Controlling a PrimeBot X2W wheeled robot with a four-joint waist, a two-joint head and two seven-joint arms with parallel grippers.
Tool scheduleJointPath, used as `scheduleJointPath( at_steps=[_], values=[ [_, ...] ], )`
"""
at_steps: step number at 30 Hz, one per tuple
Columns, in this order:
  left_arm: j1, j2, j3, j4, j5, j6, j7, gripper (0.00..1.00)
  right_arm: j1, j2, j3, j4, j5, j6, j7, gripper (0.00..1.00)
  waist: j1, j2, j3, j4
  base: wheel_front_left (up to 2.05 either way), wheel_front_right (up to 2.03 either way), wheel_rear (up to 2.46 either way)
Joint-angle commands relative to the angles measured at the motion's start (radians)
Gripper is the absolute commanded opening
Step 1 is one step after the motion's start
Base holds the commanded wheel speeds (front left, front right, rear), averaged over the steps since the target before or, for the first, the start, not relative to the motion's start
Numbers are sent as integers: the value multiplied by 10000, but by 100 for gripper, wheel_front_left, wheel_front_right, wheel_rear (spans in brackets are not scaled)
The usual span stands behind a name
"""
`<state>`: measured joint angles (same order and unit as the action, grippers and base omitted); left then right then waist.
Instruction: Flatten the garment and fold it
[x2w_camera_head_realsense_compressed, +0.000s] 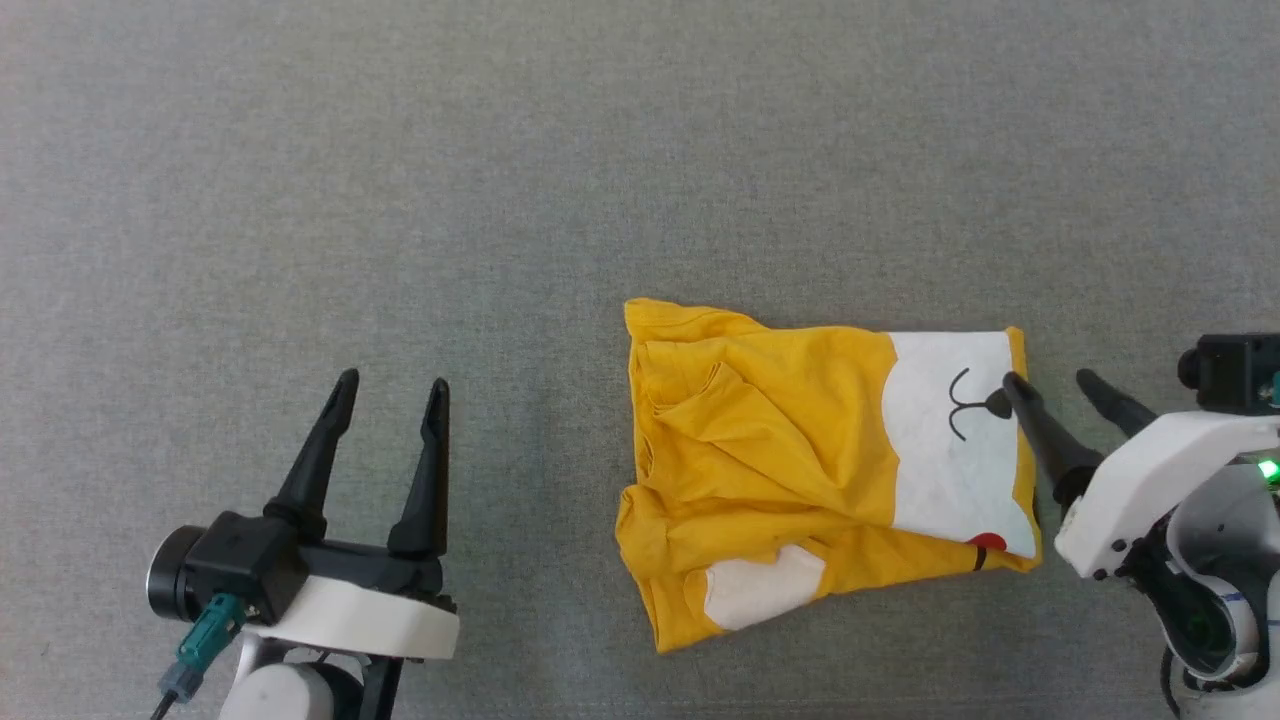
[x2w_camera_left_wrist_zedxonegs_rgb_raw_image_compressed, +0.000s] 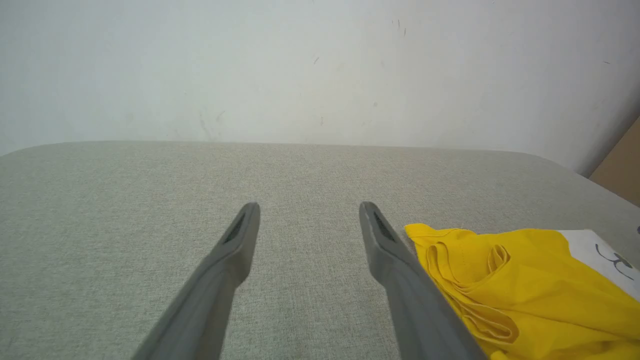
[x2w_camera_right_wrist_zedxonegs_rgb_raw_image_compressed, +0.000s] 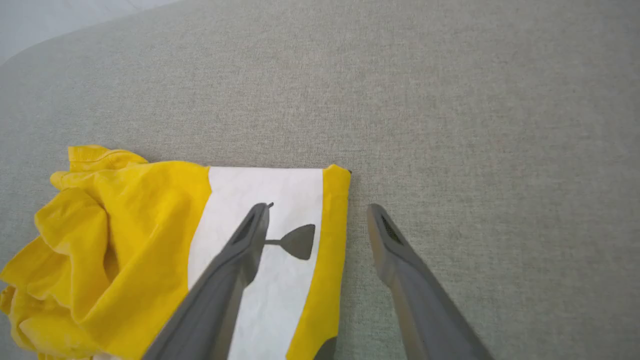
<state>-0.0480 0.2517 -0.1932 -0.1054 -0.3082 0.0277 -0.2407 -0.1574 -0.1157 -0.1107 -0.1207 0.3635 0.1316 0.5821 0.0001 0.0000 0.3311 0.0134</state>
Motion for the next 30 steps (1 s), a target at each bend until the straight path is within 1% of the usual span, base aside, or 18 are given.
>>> scheduleJointPath(
  at_steps=[1,7,13,14,15,17,24,30],
  values=[
    [-86,57,25,-49,22,36,13,100,54,75,13,70,59,-9,54,100,-1,0,178,-38,0,0,0],
    [-291,111,-84,-60,43,-11,84,100,-86,99,84,813,-124,-9,291,100,-1,0,401,141,0,0,0],
    [-296,138,-140,-50,40,28,121,100,-139,272,-9,1546,-102,-9,708,100,-1,0,367,345,0,0,0],
    [-281,139,-152,-46,36,35,126,100,-130,299,-25,1616,-104,-9,777,82,-1,0,349,366,0,0,0],
    [-268,139,-165,-43,34,43,132,100,-134,339,-102,1661,-87,-9,793,45,-1,0,335,381,0,0,0],
    [-248,139,-187,-35,27,60,144,100,-154,387,-155,1700,-148,-9,791,0,-1,0,296,396,0,0,0],
    [-144,151,-230,55,-7,112,140,100,-195,446,-139,1597,-286,-9,598,0,-1,0,-169,169,0,0,0],
    [78,193,-259,21,-26,165,136,100,-247,408,201,1542,-247,-9,404,0,-1,0,-755,-325,0,0,0]
  ],
)
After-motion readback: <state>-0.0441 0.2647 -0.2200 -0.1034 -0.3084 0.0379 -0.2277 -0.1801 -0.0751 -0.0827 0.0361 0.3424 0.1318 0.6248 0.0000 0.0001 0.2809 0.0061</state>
